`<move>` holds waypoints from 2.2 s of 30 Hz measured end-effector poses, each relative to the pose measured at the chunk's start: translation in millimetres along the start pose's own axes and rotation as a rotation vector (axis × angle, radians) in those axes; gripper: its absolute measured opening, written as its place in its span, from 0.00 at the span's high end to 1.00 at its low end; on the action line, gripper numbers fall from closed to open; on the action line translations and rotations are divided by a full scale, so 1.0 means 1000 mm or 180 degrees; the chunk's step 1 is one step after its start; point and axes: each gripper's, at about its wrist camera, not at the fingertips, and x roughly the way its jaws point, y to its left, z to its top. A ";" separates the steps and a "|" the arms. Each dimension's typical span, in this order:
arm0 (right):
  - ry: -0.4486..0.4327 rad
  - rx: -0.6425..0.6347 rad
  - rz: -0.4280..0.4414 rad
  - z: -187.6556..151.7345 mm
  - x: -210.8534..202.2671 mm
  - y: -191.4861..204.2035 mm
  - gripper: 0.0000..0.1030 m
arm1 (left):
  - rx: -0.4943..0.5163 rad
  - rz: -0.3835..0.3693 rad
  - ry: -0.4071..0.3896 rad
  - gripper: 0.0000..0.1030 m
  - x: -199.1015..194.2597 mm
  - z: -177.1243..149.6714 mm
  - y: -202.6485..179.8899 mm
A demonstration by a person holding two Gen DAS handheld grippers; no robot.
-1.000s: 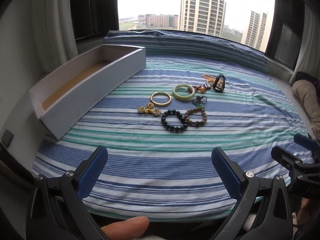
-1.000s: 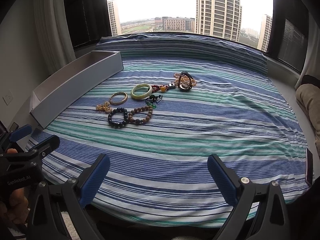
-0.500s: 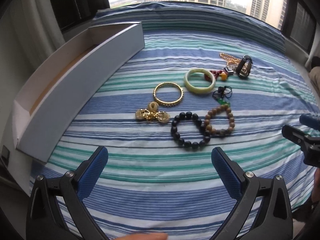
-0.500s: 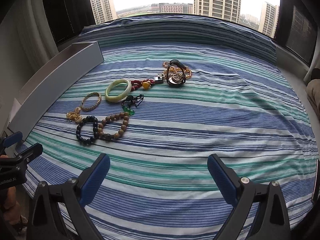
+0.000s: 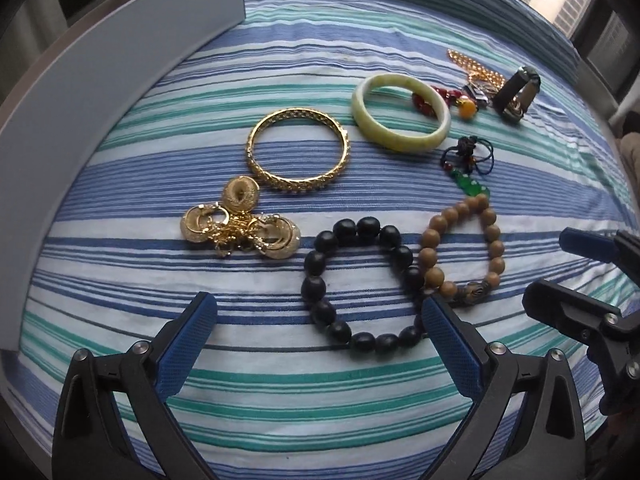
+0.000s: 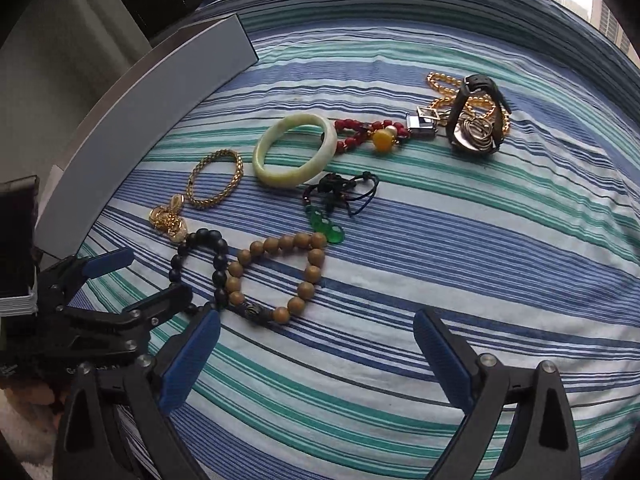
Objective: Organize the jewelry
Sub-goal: 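Grasp the black bead bracelet with the left tool while the right tool grasps the wooden bead bracelet, then carry both bracelets into the white box and open both tools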
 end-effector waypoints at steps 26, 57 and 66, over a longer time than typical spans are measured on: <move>0.0347 -0.0146 0.0135 0.010 0.023 0.052 0.42 | -0.0406 0.0088 0.0166 0.90 -0.028 -0.026 0.062; 0.0685 -0.0227 0.0785 0.065 -0.053 0.073 0.89 | -0.1095 -0.0051 -0.0090 0.91 -0.151 0.011 0.135; 0.0222 -0.0515 0.1518 0.163 -0.109 0.190 0.89 | -0.1504 0.0308 -0.0645 0.91 -0.254 0.054 0.230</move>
